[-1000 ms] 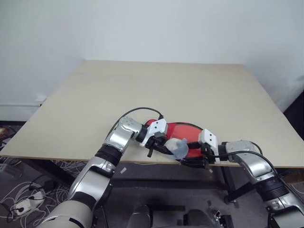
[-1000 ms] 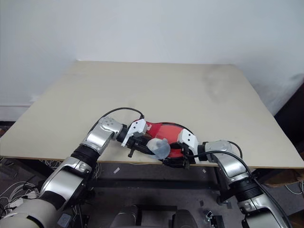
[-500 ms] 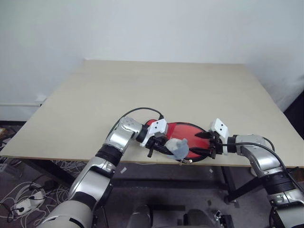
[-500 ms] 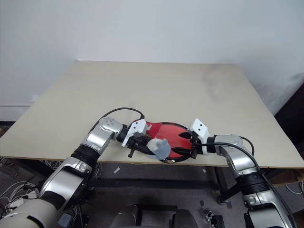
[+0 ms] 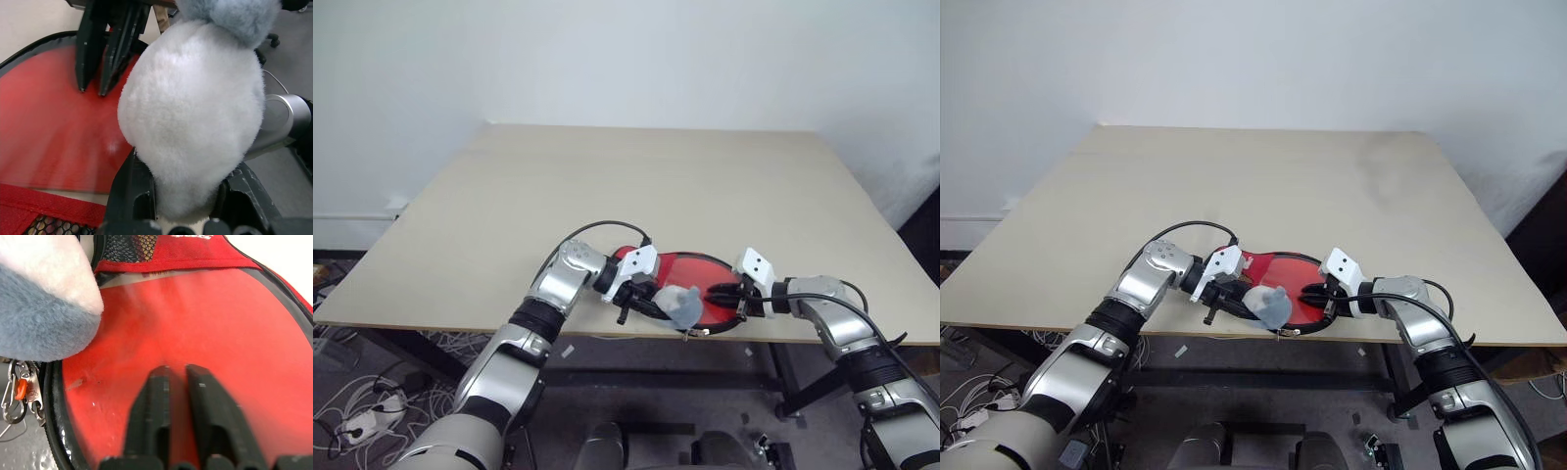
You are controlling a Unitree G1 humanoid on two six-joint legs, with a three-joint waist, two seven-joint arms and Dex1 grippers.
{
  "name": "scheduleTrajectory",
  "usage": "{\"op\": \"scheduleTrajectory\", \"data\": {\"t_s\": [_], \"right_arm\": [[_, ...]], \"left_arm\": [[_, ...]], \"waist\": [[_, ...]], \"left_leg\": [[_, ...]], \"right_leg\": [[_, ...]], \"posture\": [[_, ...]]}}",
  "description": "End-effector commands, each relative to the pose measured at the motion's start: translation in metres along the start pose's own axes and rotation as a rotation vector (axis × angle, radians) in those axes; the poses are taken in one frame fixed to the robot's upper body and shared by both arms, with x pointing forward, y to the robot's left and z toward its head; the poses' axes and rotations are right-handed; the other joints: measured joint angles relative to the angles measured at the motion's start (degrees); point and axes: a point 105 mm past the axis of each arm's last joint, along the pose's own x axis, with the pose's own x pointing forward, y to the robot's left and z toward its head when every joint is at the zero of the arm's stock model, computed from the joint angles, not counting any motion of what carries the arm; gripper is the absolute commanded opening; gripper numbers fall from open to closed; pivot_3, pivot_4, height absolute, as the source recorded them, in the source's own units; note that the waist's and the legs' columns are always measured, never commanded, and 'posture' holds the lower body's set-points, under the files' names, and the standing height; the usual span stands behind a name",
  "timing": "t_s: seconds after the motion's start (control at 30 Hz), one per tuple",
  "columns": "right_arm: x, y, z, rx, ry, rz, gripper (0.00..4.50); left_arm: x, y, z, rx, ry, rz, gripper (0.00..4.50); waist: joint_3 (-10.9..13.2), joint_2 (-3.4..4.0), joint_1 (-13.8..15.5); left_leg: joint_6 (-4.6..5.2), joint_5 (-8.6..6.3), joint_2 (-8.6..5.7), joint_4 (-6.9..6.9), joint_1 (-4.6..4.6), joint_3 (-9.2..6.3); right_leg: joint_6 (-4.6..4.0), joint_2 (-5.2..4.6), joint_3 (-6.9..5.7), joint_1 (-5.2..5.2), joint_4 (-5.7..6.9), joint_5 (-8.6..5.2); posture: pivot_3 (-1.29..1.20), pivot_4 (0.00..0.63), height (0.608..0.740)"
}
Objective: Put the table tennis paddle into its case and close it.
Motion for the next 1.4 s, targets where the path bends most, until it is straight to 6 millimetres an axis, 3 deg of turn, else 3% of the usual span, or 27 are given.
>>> {"op": "scheduleTrajectory", "data": {"t_s": [0.03,0.8,1.4], "right_arm": [[0.002,-0.001,-0.01,-0.001,0.054,-0.006,0.03],[0.008,0.003,-0.018,-0.037,0.077,0.005,0.03],[0.01,0.006,-0.021,-0.05,0.092,0.02,0.03]], "left_arm": [[-0.011,0.0,0.002,0.009,-0.006,0.017,1.09],[-0.041,-0.011,-0.011,-0.044,0.003,0.091,1.09],[-0.073,-0.004,-0.02,-0.054,0.048,0.208,1.09]], "waist": [[0.0,0.0,0.0],[0.0,0.04,-0.3],[0.0,0.04,-0.3]], "left_leg": [[0.0,0.0,0.0,0.0,0.01,0.0],[-0.1,-0.06,0.0,0.0,0.08,-0.05],[-0.23,-0.14,0.0,0.0,0.13,-0.09]], "right_leg": [[0.0,0.0,0.0,0.0,0.01,0.0],[-0.09,0.02,0.04,-0.01,0.1,0.05],[-0.14,0.03,0.05,-0.01,0.13,0.1]], "posture": [[0.0,0.0,0.74],[0.0,0.0,0.74],[0.0,0.0,0.74]]}}
